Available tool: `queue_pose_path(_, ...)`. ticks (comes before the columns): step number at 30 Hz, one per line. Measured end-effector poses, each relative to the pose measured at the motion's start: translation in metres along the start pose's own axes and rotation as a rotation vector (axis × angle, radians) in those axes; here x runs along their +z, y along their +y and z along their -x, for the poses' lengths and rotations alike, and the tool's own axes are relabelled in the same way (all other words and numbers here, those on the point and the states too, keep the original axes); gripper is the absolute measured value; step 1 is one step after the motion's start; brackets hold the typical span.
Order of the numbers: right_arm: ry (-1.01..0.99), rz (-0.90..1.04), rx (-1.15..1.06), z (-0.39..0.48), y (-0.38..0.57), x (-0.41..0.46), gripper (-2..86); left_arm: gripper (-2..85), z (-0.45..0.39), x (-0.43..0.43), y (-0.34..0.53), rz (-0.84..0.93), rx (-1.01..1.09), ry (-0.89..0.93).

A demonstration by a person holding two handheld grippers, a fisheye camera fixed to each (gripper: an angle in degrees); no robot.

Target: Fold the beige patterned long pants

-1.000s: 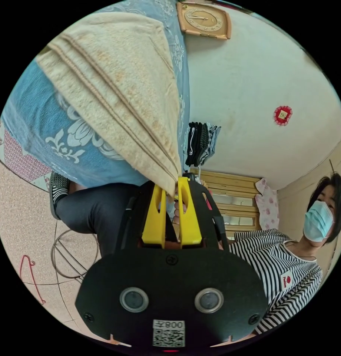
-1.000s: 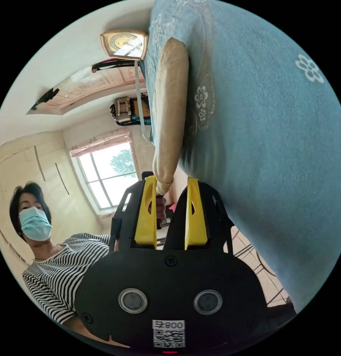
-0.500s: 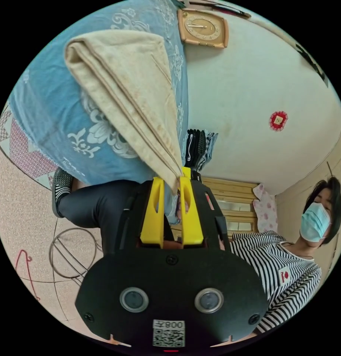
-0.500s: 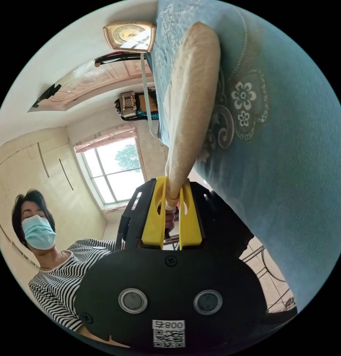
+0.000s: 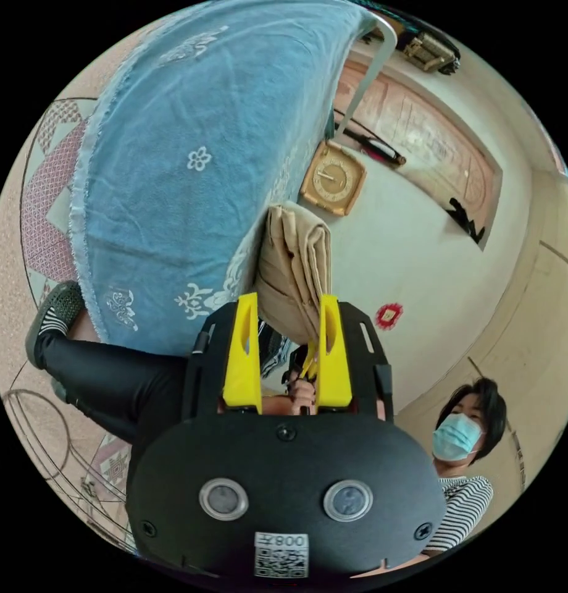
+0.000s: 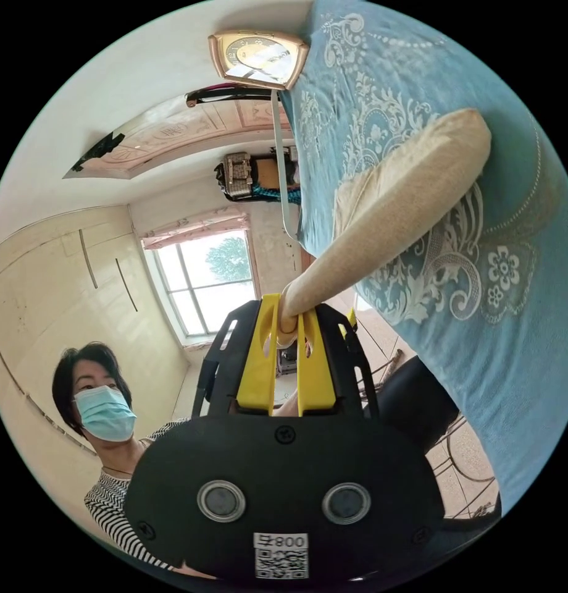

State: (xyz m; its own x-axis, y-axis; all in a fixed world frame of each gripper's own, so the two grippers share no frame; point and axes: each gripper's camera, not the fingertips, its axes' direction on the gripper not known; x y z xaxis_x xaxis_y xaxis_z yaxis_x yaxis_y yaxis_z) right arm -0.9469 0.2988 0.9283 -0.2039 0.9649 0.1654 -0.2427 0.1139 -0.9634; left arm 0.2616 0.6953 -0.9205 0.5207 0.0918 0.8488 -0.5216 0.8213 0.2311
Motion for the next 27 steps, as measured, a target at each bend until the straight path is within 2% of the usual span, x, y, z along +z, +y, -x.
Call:
queue_pose_path(5,0.002,-0.005,-0.002,0.011,0.01,-0.013,2.5,16.5,-0.016,0.01,-0.017,-0.042,0.003,0.052)
queue_pose_path(10,0.001,-0.015,0.012,0.01,0.032,-0.03,2.2,16.7,-0.045,0.021,-0.042,-0.068,0.029,0.02)
queue_pose_path(14,0.002,-0.019,0.031,0.003,0.051,-0.044,2.3,13.2,-0.06,0.04,-0.065,-0.034,0.024,-0.004)
queue_pose_path(18,0.013,-0.028,0.054,-0.01,0.081,-0.065,2.3,7.7,-0.083,0.057,-0.071,-0.003,0.039,-0.124)
queue_pose_path(27,0.023,-0.055,0.018,-0.007,0.165,-0.13,1.4,6.4,-0.165,0.094,-0.038,0.086,0.171,-0.182)
